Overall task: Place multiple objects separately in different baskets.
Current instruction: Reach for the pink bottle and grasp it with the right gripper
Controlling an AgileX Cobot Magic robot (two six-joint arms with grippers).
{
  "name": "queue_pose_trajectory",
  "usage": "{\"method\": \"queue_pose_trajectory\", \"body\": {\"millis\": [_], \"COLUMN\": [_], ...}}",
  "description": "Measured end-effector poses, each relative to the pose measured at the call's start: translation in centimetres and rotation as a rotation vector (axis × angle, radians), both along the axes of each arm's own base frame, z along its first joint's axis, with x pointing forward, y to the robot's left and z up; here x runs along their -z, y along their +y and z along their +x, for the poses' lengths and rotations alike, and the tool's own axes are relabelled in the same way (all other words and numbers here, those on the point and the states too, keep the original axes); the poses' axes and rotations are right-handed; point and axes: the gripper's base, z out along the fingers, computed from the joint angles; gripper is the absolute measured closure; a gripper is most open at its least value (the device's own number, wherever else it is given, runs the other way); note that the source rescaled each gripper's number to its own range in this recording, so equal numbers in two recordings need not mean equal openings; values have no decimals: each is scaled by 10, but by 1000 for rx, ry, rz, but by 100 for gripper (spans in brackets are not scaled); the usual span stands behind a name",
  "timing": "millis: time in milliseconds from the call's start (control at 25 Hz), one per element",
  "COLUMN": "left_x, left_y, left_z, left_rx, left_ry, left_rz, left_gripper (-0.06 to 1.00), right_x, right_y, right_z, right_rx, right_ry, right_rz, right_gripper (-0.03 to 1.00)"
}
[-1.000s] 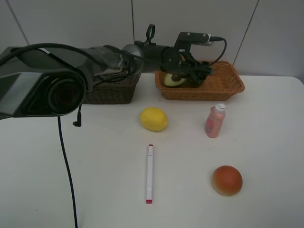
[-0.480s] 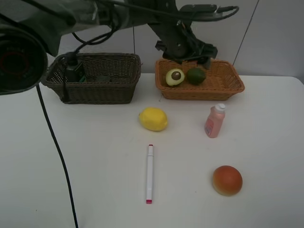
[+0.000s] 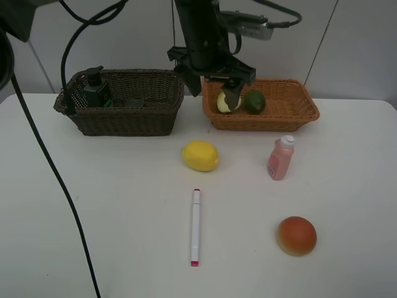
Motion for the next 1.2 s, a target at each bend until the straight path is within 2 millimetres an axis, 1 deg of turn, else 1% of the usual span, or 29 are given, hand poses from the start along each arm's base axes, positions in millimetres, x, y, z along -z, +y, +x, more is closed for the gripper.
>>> {"method": "queue_pose_trajectory", "body": {"millis": [160,240,400,480,560,640,680,720,840,960,1080,1200], "left_x": [-15,-21,-24,-22,-21,-22,-25,-23,-29,-34,-39,-42], "left_y": [14,31,85,118,148,178,189,201,235,268,291,298], "left_z": [5,8,13,8,-1,-18,-28,-38,-70,-105,-140,-172], "left_rx": [-42,-93,-218,-298,-360,-416,-441,-464,-533,-616,-674,-664], "left_ry": [-56,-47,2,46,84,121,128,149,166,167,148,119], "left_rz": [20,22,52,74,98,117,117,128,134,133,119,96], "left_gripper": [-6,-6,-6,-6,-6,-6,-6,-6,-6,-6,-6,-6], "right_x": [0,0,0,0,0,0,0,0,0,0,0,0], "right_y": [0,0,0,0,0,0,0,0,0,0,0,0], "right_z": [0,0,0,0,0,0,0,0,0,0,0,0], "right_rx": [0,0,0,0,0,0,0,0,0,0,0,0], "right_ry": [0,0,0,0,0,0,0,0,0,0,0,0], "right_rz": [0,0,0,0,0,0,0,0,0,0,0,0], "right_gripper": [-3,-3,-3,-3,-3,-3,-3,-3,-3,-3,-3,-3]}}
